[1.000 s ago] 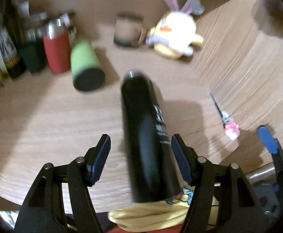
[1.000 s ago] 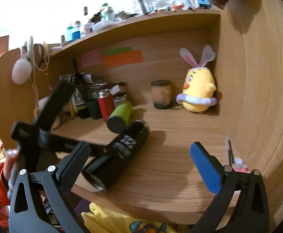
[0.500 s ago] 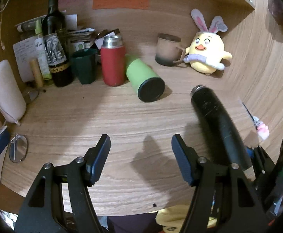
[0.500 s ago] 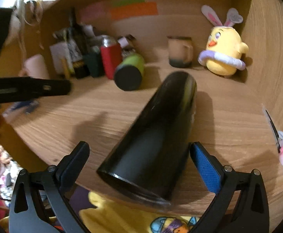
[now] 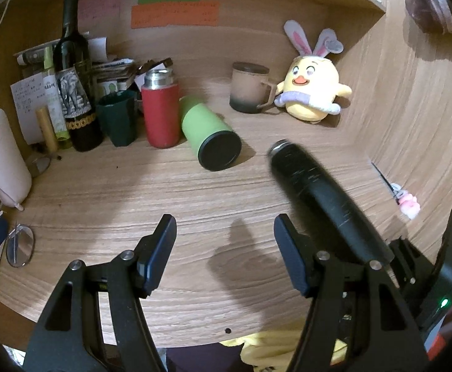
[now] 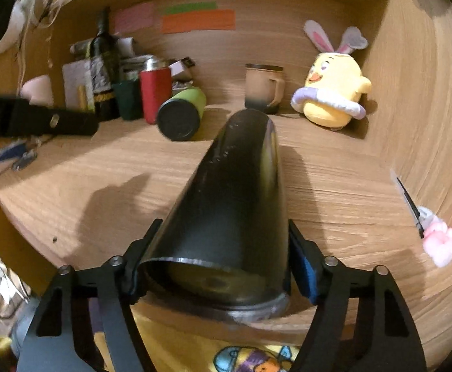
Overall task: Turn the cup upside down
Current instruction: 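Rotate the right gripper to stand the black tumbler upright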
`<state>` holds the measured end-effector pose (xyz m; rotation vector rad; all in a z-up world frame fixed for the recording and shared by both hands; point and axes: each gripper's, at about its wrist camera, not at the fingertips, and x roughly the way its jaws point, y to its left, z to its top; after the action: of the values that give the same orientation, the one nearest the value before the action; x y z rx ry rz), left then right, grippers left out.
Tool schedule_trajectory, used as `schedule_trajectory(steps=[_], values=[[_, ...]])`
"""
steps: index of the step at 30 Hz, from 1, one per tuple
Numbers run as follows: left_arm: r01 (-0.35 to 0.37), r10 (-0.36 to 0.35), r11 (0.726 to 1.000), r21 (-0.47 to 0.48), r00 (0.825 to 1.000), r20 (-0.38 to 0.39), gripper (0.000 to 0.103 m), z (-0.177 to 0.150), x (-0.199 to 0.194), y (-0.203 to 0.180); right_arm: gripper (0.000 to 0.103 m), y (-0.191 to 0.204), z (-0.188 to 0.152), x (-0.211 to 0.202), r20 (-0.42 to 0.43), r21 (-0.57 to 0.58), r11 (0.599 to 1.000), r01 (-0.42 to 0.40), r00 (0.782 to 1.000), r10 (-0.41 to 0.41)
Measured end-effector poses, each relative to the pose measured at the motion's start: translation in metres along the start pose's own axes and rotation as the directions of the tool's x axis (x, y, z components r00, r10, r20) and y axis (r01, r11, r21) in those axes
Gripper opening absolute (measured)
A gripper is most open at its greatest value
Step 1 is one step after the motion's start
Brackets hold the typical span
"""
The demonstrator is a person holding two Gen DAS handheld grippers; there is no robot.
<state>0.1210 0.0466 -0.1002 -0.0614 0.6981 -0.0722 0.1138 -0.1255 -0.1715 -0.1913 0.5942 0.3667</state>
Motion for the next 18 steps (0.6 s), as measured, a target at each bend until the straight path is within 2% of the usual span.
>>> schedule_trajectory(steps=[2,5,11,18], values=[[0.004,-0.004,1.0,0.001,1.0,0.011,0.065,0.0,-0.004,-0.001,0.061,0.002,-0.003,-0.003,-0.006,-0.02,1.0,-0.011,1.0,0.011],[0.007,-0.008,1.0,0.008,0.999,0.036,0.065,0.001,-0.013,-0.004,0.061,0.004,-0.006,-0.011,-0.004,-0.035,0.999,-0.028,1.0,0.028],[0.026,-0.028,0.999,0.025,0.996,0.084,0.065,0.004,-0.03,-0.008,0.06,0.0,0.004,-0.036,0.08,-0.028,0.999,-0.043,0.996,0.045],[0.107,-0.118,0.991,0.081,0.981,0.153,0.066,0.017,-0.059,-0.021,0.06,-0.005,0.028,-0.057,0.165,-0.004,0.997,-0.08,0.983,0.08]])
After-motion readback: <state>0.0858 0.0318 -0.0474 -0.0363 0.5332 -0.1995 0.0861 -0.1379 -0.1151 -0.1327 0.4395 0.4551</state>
